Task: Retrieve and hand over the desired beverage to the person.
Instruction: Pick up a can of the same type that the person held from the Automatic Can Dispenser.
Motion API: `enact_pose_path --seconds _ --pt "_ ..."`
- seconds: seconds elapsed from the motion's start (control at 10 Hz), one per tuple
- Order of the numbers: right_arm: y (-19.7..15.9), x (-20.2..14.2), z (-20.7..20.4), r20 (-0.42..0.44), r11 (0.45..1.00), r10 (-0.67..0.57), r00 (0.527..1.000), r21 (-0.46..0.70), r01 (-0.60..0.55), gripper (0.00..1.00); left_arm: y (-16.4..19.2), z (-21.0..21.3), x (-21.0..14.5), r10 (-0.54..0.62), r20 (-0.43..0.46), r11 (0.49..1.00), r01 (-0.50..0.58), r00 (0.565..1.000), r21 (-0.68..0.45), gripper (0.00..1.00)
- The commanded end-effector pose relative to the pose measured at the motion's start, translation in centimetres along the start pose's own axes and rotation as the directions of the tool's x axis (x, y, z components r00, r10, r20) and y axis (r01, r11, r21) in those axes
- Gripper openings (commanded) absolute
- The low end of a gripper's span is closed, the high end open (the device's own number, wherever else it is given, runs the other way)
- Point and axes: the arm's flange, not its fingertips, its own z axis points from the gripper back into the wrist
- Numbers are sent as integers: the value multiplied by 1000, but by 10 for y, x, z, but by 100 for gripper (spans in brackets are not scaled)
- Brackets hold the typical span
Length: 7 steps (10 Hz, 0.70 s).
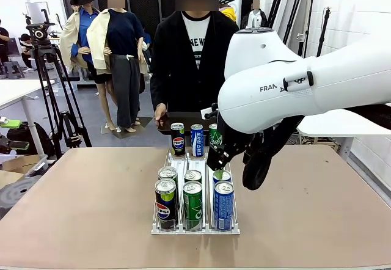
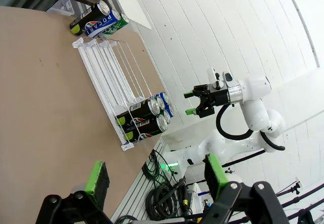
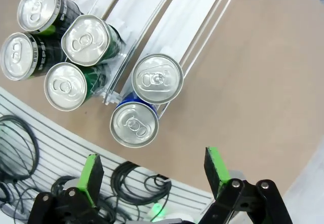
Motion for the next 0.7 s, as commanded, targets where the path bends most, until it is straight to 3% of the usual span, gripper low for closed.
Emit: enact_pose_path --seconds 0.0,0.6 --pt "1 -3 -10 17 996 -77 997 45 76 100 0 2 0 -2 -1 1000 2 1000 6 100" --pt "-3 -2 -38 19 991 -128 992 43 127 100 0 2 0 -2 -1 1000 2 1000 6 100"
